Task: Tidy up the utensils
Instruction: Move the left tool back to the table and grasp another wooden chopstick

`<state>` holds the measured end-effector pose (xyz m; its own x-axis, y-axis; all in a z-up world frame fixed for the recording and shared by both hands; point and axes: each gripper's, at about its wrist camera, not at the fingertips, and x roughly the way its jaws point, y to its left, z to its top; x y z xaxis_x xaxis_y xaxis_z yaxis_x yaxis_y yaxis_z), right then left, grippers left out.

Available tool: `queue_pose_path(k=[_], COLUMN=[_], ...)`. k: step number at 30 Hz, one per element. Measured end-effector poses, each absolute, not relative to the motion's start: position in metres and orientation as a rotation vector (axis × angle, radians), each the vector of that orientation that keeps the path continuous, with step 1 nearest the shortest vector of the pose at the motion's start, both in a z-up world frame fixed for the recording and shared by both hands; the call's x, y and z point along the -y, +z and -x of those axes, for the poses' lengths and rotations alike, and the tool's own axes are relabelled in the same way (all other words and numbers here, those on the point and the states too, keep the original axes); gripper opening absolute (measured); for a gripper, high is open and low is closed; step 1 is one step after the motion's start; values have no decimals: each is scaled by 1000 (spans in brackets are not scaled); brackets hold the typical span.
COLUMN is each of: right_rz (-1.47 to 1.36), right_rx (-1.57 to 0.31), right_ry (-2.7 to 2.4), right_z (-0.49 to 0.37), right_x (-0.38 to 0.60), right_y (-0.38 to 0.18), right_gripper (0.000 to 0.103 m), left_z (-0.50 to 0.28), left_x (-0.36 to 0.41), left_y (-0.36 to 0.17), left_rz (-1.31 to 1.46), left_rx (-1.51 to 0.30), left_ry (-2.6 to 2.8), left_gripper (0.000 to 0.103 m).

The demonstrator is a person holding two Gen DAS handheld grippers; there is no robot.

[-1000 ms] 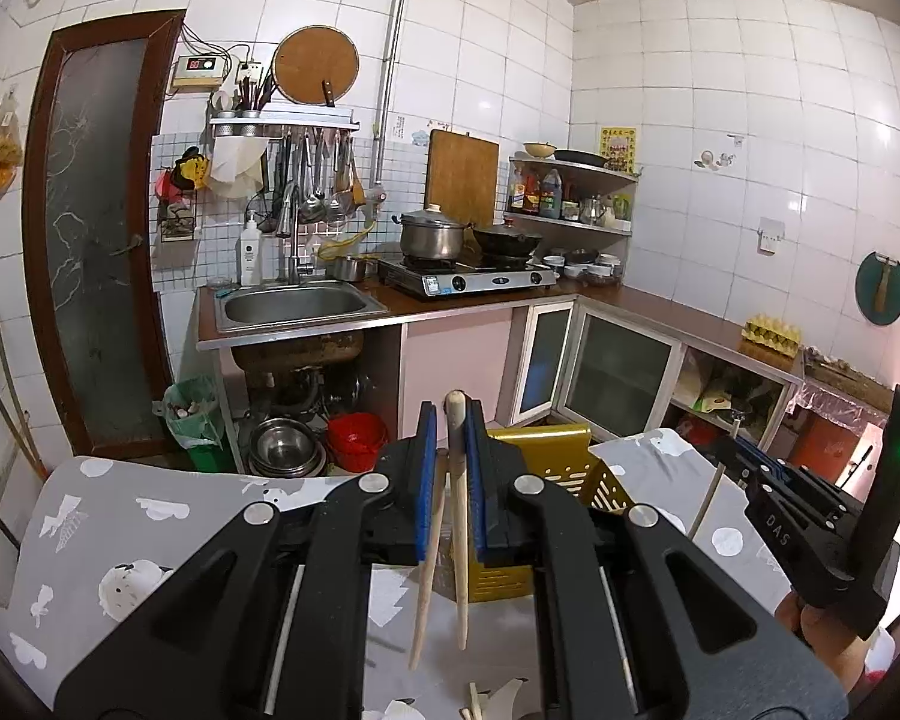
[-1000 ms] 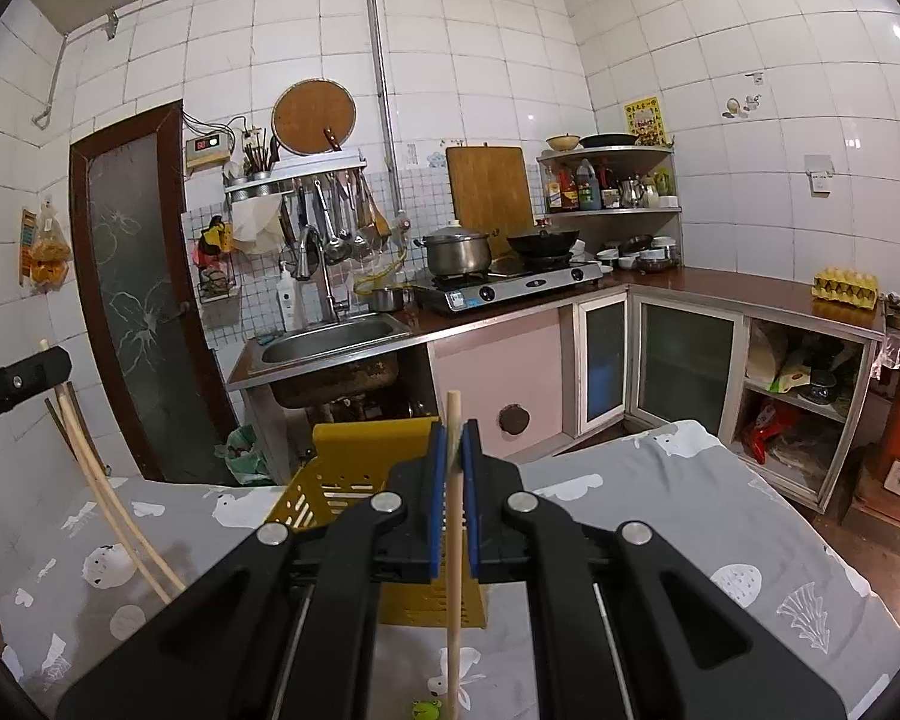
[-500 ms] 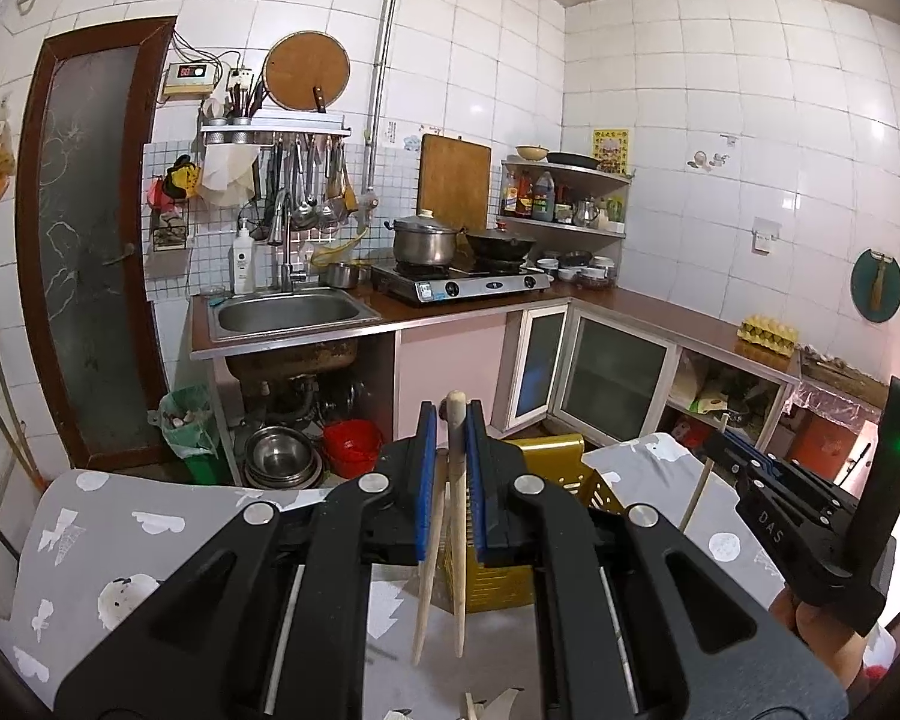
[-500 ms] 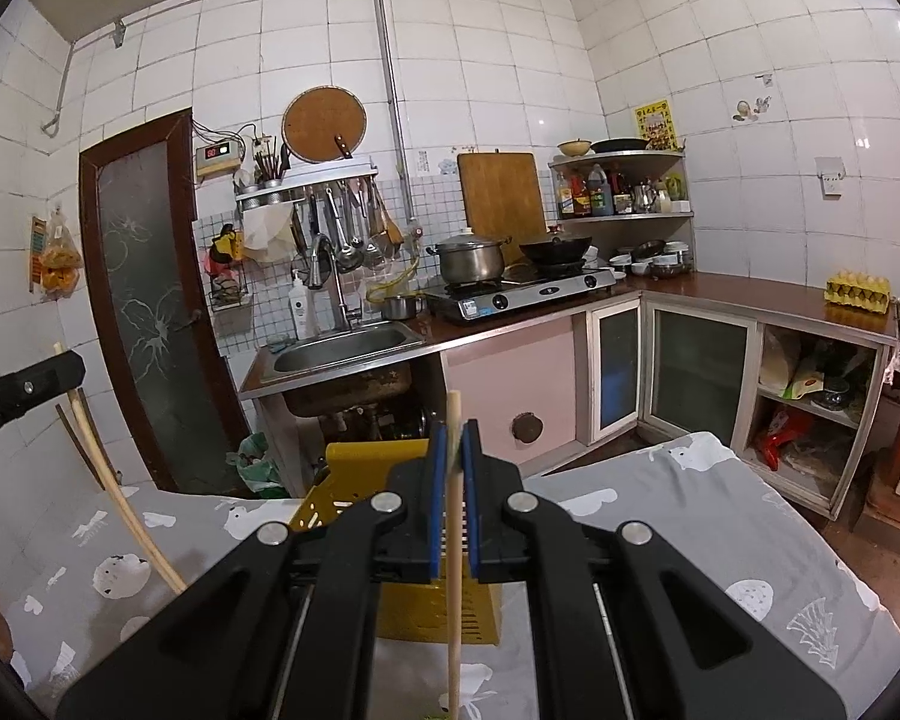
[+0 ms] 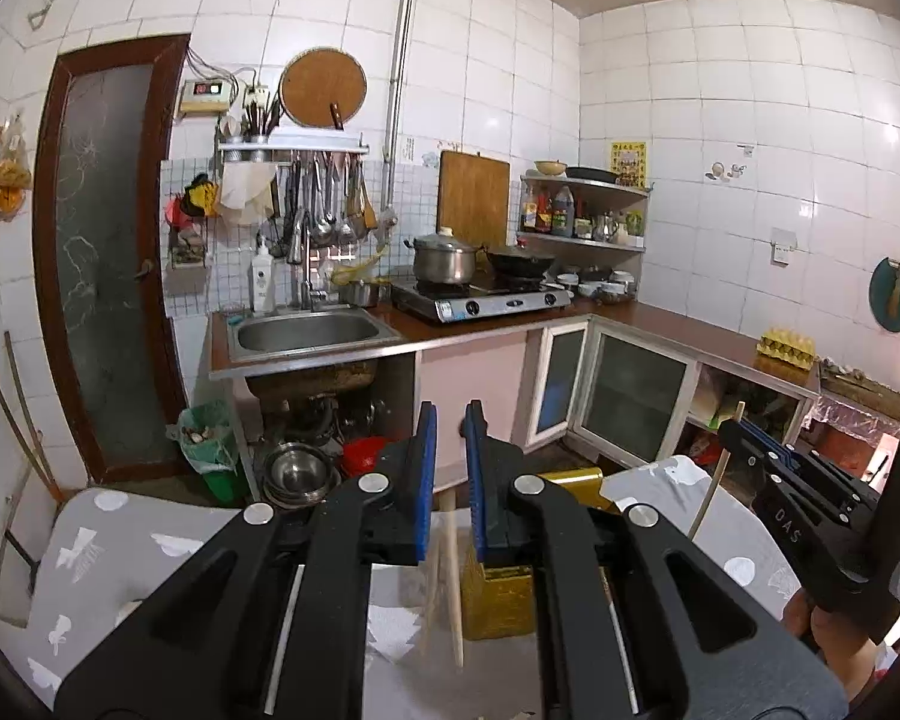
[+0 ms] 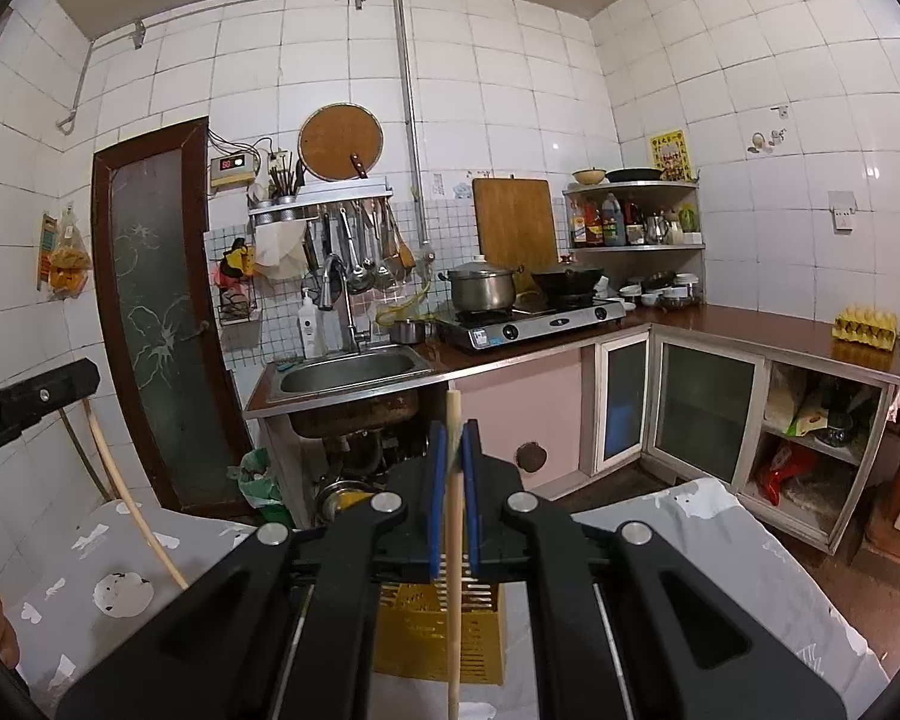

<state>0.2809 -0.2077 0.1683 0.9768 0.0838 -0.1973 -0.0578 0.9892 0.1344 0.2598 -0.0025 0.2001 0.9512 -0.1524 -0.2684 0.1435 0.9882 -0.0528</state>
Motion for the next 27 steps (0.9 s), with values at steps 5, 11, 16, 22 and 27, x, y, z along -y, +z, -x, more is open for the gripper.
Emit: queue_pose_path(k=[5,11,16,22,27], right_rz=[-121,-127,-135,-137,-138], right_rx=[-202,-213,-223,-234,-253], right_ry=[73,71,68,67,70], right_z=[-284,-286,-286,-276,-259], right_x=[206,207,211,216,222], right_y=[169,164,161,161,168], right_gripper=[6,6,6,6,6], left_z=[-264,-266,-268,-269,-268], left_x=[1,0,-7,-18,-33], left_y=[202,199,193,175,157], left_rz=[31,28,38,27,45], left_rx=[-284,-286,-317,-370,-435], left_ry=[-166,-155,-149,-136,-126], left_gripper=[0,0,0,0,0])
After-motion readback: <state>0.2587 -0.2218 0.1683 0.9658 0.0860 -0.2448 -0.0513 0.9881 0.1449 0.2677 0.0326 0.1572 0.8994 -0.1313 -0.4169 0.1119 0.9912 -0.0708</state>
